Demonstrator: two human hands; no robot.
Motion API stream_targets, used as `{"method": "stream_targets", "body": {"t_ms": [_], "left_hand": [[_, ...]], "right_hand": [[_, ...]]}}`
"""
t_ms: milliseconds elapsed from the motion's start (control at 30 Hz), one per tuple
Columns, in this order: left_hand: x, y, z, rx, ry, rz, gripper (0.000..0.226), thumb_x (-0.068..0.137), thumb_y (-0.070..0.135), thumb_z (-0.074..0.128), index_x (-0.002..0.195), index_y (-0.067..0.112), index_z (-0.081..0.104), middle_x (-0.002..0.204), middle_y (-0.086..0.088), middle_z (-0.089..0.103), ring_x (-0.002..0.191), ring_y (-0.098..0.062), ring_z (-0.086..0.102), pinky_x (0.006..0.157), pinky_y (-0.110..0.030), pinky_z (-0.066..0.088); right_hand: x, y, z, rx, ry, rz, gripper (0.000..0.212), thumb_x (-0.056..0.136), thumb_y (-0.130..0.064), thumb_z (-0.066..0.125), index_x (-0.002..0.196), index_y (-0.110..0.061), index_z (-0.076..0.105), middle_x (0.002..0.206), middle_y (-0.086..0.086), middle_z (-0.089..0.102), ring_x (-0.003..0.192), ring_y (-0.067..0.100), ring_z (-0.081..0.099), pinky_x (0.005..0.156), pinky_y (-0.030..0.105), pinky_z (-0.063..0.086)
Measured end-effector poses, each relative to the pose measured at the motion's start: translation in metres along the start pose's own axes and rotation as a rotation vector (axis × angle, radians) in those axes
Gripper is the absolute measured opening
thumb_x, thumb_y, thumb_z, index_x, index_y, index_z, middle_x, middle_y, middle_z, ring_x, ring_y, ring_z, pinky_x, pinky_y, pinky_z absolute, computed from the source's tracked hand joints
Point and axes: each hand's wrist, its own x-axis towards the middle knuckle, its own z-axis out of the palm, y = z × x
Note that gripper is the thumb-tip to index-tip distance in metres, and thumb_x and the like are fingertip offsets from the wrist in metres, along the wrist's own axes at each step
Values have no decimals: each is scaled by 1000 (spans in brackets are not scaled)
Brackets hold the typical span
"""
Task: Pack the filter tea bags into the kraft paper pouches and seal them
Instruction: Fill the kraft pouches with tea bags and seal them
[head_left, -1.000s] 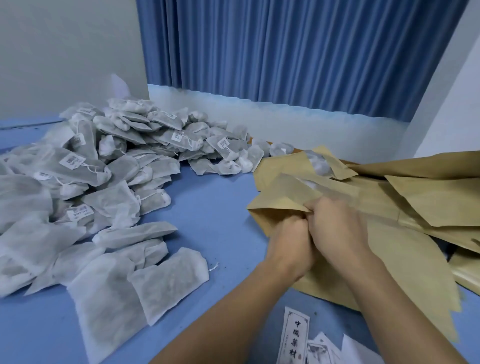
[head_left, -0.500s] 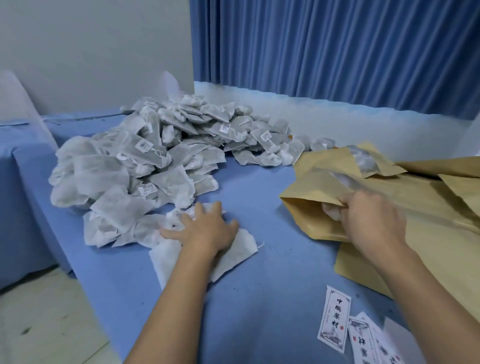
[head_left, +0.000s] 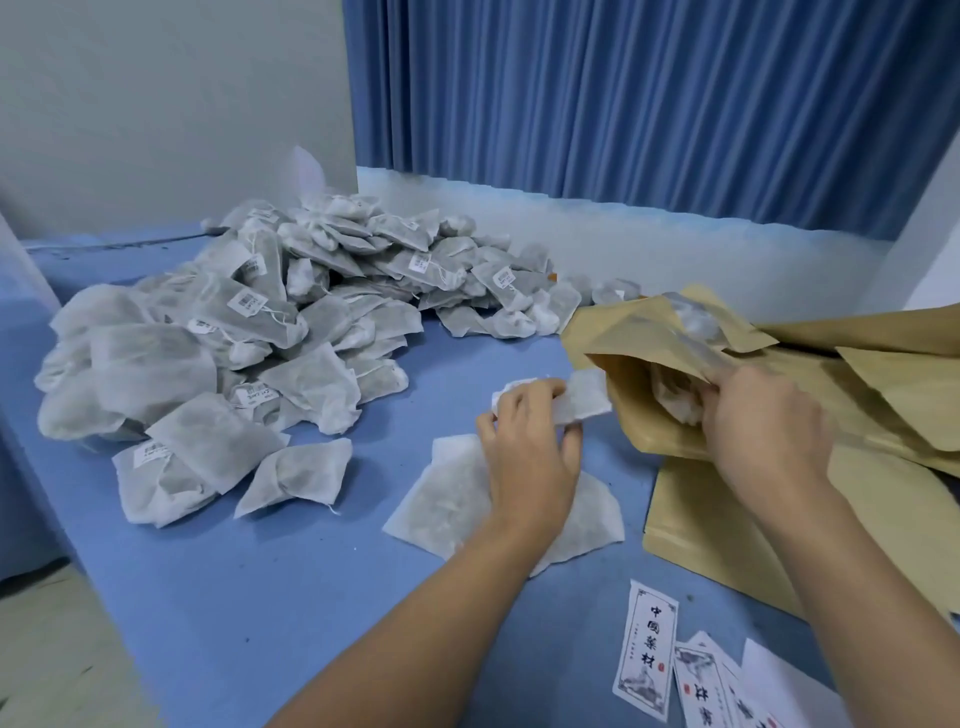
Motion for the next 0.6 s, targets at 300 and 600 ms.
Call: {"method": "stream_targets", "body": {"t_ms": [300, 600], "left_hand": [[-4, 41, 32, 82, -163, 403, 33, 75, -10, 65, 102, 8, 71, 84, -7, 52, 72, -25, 47, 50, -34, 35], [33, 53, 106, 213, -708, 319, 16, 103, 13, 45, 91, 12, 54, 84, -12, 52, 90, -28, 50, 67, -23, 37]], "right_hand": [[7, 5, -7, 45, -71, -134, 17, 96, -23, 52, 90, -23, 67, 87, 12, 65, 79, 37, 59, 63, 32, 38], [10, 11, -2, 67, -216, -192, 16, 86, -14, 54, 76, -21, 65, 72, 5, 56, 72, 33, 52, 61, 32, 43]]}}
